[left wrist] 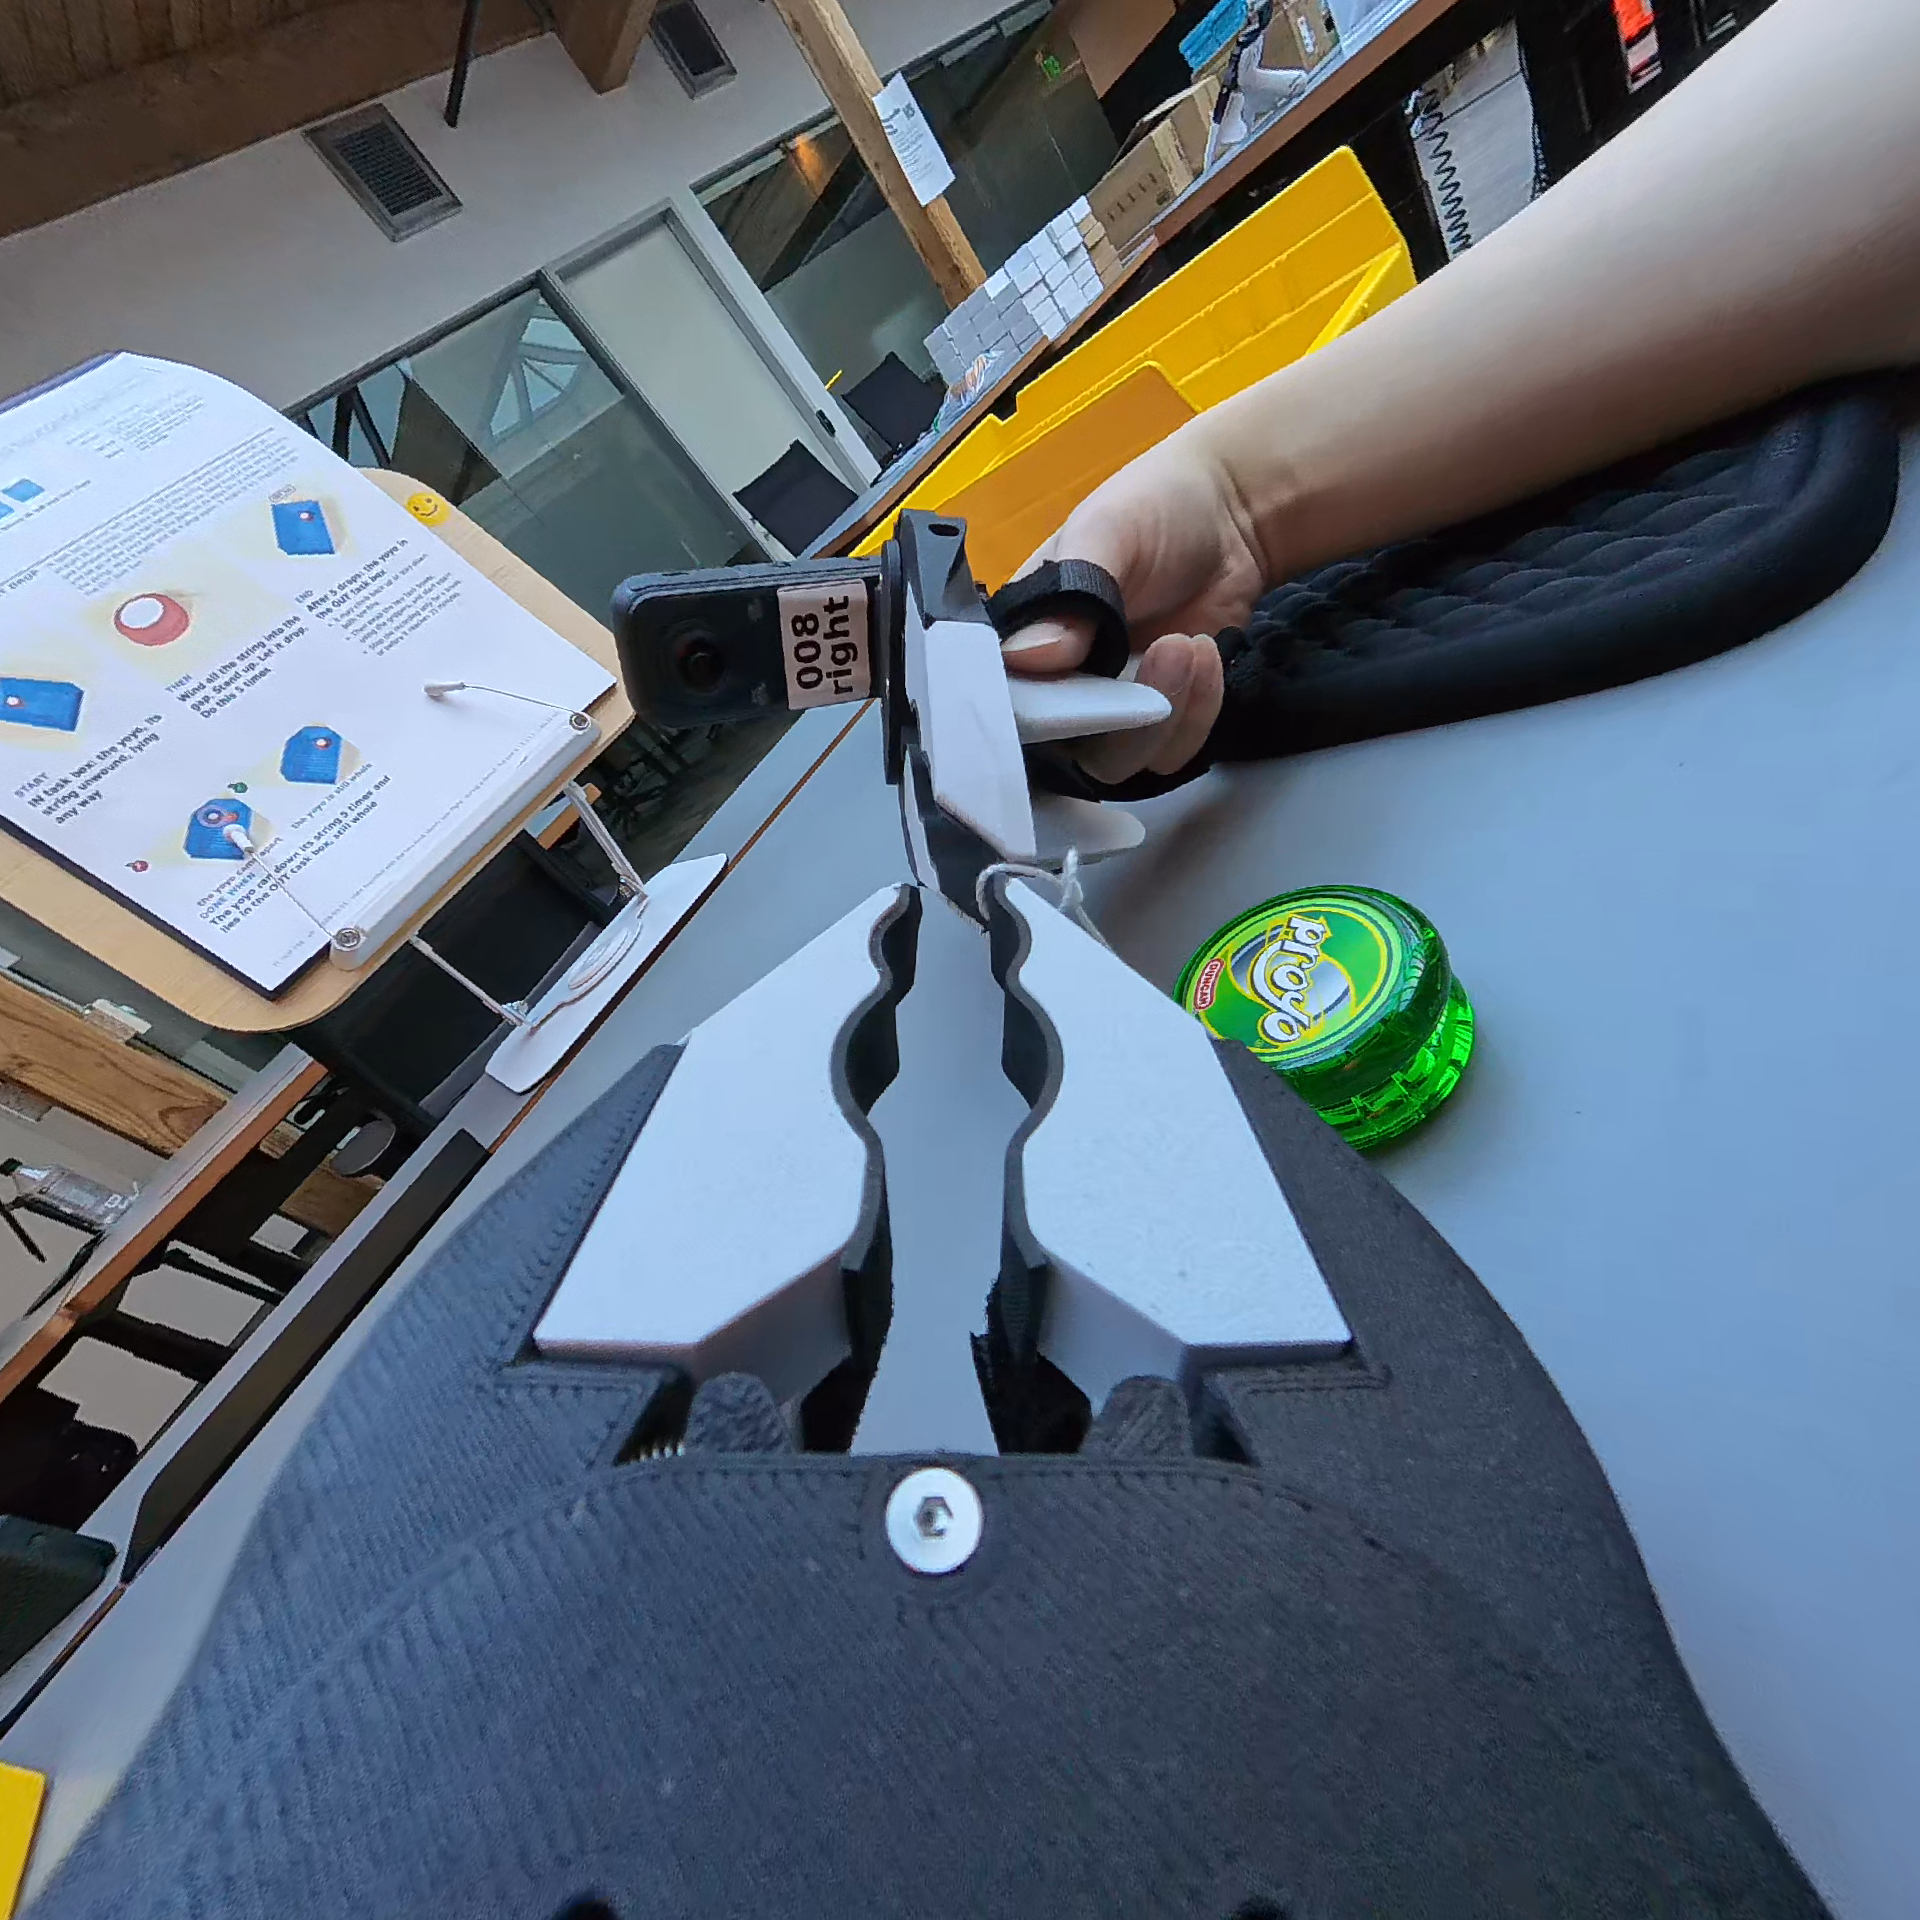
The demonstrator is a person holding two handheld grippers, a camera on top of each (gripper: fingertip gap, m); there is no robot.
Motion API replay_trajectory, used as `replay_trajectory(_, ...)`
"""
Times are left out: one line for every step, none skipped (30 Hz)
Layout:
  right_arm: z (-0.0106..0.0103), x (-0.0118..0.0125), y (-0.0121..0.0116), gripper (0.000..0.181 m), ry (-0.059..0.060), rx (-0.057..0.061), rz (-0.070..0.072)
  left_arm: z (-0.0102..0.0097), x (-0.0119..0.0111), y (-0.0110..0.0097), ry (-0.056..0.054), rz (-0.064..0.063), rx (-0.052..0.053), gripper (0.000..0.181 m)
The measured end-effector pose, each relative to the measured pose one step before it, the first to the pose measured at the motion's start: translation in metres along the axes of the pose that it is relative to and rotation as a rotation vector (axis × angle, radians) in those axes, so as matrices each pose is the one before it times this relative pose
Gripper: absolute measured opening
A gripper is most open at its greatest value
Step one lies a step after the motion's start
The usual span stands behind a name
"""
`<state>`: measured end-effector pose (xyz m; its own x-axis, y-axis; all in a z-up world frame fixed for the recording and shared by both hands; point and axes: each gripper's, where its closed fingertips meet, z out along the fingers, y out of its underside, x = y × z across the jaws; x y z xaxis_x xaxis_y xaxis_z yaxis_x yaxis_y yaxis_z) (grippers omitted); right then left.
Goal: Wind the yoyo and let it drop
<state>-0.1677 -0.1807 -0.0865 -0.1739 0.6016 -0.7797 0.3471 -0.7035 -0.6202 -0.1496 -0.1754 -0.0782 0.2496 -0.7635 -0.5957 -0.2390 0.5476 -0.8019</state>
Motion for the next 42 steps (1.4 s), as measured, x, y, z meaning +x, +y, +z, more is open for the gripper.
replay_trajectory(0.00063, -0.00070, 0.00013, 0.009, -0.0032, -0.0001, -0.0006, 0.00023, 0.00021, 0.00012, 0.0000, 0.0024, -0.0012, 0.011)
replay_trajectory(0.00042, -0.00063, -0.00034, 0.009, -0.0030, 0.0025, 0.0008, 0.00011, -0.00009, -0.00005, -0.0014, 0.0022, -0.0002, 0.011)
replay_trajectory(0.00010, -0.00026, -0.00060, 0.008, 0.0003, 0.0039, -0.0004, -0.00009, -0.00029, -0.00031, -0.0012, -0.0007, 0.0015, 0.011)
replay_trajectory(0.00034, -0.00051, -0.00018, 0.008, -0.0011, 0.0017, -0.0015, 0.00002, -0.00009, -0.00013, 0.0005, -0.0019, 0.0007, 0.011)
replay_trajectory(0.00046, -0.00102, -0.00003, 0.008, -0.0056, 0.0010, 0.0015, 0.00002, 0.00007, -0.00018, 0.0011, -0.0012, 0.0013, 0.011)
replay_trajectory(0.00048, -0.00070, 0.00002, 0.008, -0.0064, 0.0011, 0.0039, 0.00009, 0.00033, -0.00064, 0.0023, -0.0011, 0.0032, 0.011)
replay_trajectory(0.00094, -0.00090, 0.00042, 0.009, -0.0087, -0.0014, 0.0044, 0.00019, 0.00084, -0.00080, 0.0054, -0.0007, 0.0038, 0.011)
replay_trajectory(0.00123, -0.00097, 0.00108, 0.009, -0.0109, -0.0046, 0.0072, 0.00006, 0.00122, -0.00057, 0.0068, -0.0001, 0.0036, 0.011)
replay_trajectory(0.00103, -0.00101, 0.00105, 0.009, -0.0128, -0.0049, 0.0069, -0.00011, 0.00107, -0.00081, 0.0063, -0.0008, 0.0053, 0.011)
replay_trajectory(0.00060, -0.00094, 0.00011, 0.009, -0.0115, 0.0013, 0.0065, -0.00030, 0.00056, -0.00096, 0.0046, -0.0026, 0.0059, 0.011)
replay_trajectory(0.00061, -0.00072, 0.00055, 0.009, -0.0087, -0.0013, 0.0046, -0.00021, 0.00035, -0.00069, 0.0048, -0.0049, 0.0042, 0.011)
replay_trajectory(0.00055, -0.00074, 0.00037, 0.009, -0.0091, -0.0007, 0.0015, -0.00026, 0.00026, -0.00059, 0.0048, -0.0075, 0.0049, 0.012)
replay_trajectory(0.00052, -0.00110, -0.00040, 0.009, -0.0111, 0.0041, 0.0022, -0.00016, 0.00003, -0.00090, 0.0034, -0.0079, 0.0064, 0.012)
replay_trajectory(0.00071, -0.00121, -0.00048, 0.009, -0.0132, 0.0049, 0.0044, -0.00016, -0.00004, -0.00103, 0.0028, -0.0070, 0.0068, 0.012)
replay_trajectory(0.00113, -0.00113, -0.00004, 0.010, -0.0134, 0.0029, 0.0050, -0.00026, -0.00004, -0.00120, 0.0035, -0.0073, 0.0070, 0.012)
replay_trajectory(0.00113, -0.00142, -0.00016, 0.010, -0.0160, 0.0032, 0.0083, -0.00037, 0.00013, -0.00111, 0.0035, -0.0074, 0.0072, 0.012)
replay_trajectory(0.00088, -0.00091, -0.00049, 0.010, -0.0137, 0.0051, 0.0115, -0.00037, -0.00037, -0.00111, 0.0006, -0.0060, 0.0071, 0.012)
replay_trajectory(0.00082, -0.00063, -0.00041, 0.010, -0.0098, 0.0049, 0.0079, -0.00043, -0.00038, -0.00078, -0.0004, -0.0040, 0.0043, 0.012)
replay_trajectory(0.00073, -0.00091, -0.00004, 0.011, -0.0087, 0.0019, 0.0027, -0.00034, -0.00015, -0.00070, 0.0012, -0.0030, 0.0042, 0.013)
replay_trajectory(0.00067, -0.00081, 0.00005, 0.012, -0.0060, 0.0002, 0.0014, -0.00018, 0.00007, -0.00071, 0.0009, -0.0017, 0.0034, 0.013)
replay_trajectory(0.00057, -0.00081, -0.00007, 0.013, -0.0053, 0.0011, 0.0007, -0.00004, 0.00010, -0.00031, 0.0002, 0.0010, 0.0016, 0.013)
replay_trajectory(0.00084, -0.00085, 0.00016, 0.014, -0.0056, -0.0001, 0.0007, -0.00002, 0.00041, -0.00036, 0.0017, 0.0015, 0.0021, 0.012)
replay_trajectory(0.00095, -0.00040, 0.00067, 0.015, -0.0052, -0.0032, 0.0016, -0.00006, 0.00046, -0.00043, 0.0031, -0.0007, 0.0023, 0.012)
replay_trajectory(0.00064, 0.00003, 0.00043, 0.015, -0.0030, -0.0016, 0.0031, 0.00012, 0.00020, 0.00006, 0.0019, -0.0018, -0.0004, 0.013)
replay_trajectory(0.00070, 0.00129, 0.00009, 0.015, 0.0059, -0.0001, 0.0023, 0.00054, 0.00020, 0.00075, 0.0013, -0.0006, -0.0044, 0.013)
replay_trajectory(0.00119, 0.00180, 0.00084, 0.014, 0.0086, -0.0061, -0.0010, 0.00063, 0.00047, 0.00100, 0.0034, 0.0011, -0.0059, 0.013)
replay_trajectory(0.00182, 0.00070, 0.00160, 0.014, 0.0030, -0.0108, -0.0019, 0.00057, 0.00080, 0.00044, 0.0035, 0.0015, -0.0026, 0.013)
replay_trajectory(0.00183, -0.00019, 0.00131, 0.014, -0.0012, -0.0091, -0.0028, 0.00011, 0.00039, -0.00036, 0.0016, 0.0012, 0.0013, 0.013)
replay_trajectory(0.00136, -0.00073, 0.00046, 0.014, -0.0023, -0.0042, -0.0036, -0.00015, -0.00020, -0.00082, -0.0020, 0.0010, 0.0035, 0.014)
replay_trajectory(0.00081, -0.00045, -0.00003, 0.014, -0.0012, -0.0010, -0.0021, -0.00019, -0.00018, -0.00065, -0.0014, 0.0007, 0.0026, 0.014)
replay_trajectory(0.00013, 0.00020, -0.00022, 0.014, 0.0025, 0.0009, -0.0021, -0.00022, -0.00026, 0.00018, -0.0010, 0.0000, -0.0007, 0.013)
replay_trajectory(-0.00046, 0.00060, -0.00020, 0.015, 0.0033, 0.0020, 0.0003, -0.00009, -0.00021, 0.00054, -0.0013, 0.0005, -0.0030, 0.013)
replay_trajectory(-0.00072, -0.00007, -0.00051, 0.016, -0.0010, 0.0046, 0.0019, -0.00013, -0.00018, 0.00014, -0.0017, 0.0022, -0.0012, 0.013)
replay_trajectory(-0.00102, -0.00054, -0.00104, 0.016, -0.0040, 0.0074, 0.0018, -0.00031, -0.00016, -0.00033, -0.0016, 0.0028, 0.0012, 0.013)
replay_trajectory(-0.00114, 0.00024, -0.00112, 0.016, 0.0010, 0.0076, 0.0010, -0.00019, 0.00009, -0.00014, -0.0008, 0.0024, 0.0002, 0.013)
replay_trajectory(-0.00129, 0.00063, -0.00117, 0.017, 0.0040, 0.0080, -0.0006, 0.00000, 0.00018, 0.00033, 0.0002, 0.0024, -0.0021, 0.013)
replay_trajectory(-0.00115, 0.00041, -0.00113, 0.018, 0.0029, 0.0079, 0.0000, 0.00014, 0.00026, 0.00048, 0.0002, 0.0026, -0.0029, 0.013)
replay_trajectory(-0.00120, 0.00057, -0.00108, 0.019, 0.0039, 0.0066, 0.0010, 0.00001, 0.00022, 0.00020, -0.0001, 0.0023, -0.0016, 0.013)
replay_trajectory(-0.00125, 0.00173, -0.00107, 0.022, 0.0109, 0.0067, 0.0014, 0.00001, -0.00013, 0.00005, -0.0009, 0.0014, -0.0008, 0.012)
replay_trajectory(-0.00168, 0.00243, -0.00164, 0.025, 0.0162, 0.0109, -0.0004, -0.00007, -0.00020, 0.00015, -0.0013, 0.0003, -0.0010, 0.012)
replay_trajectory(-0.00163, 0.00089, -0.00202, 0.025, 0.0066, 0.0140, -0.0032, -0.00005, -0.00024, 0.00032, -0.0009, -0.0006, -0.0015, 0.013)
replay_trajectory(-0.00170, -0.00060, -0.00148, 0.025, -0.0017, 0.0096, 0.0007, -0.00024, -0.00033, 0.00034, -0.0010, -0.0001, -0.0014, 0.013)
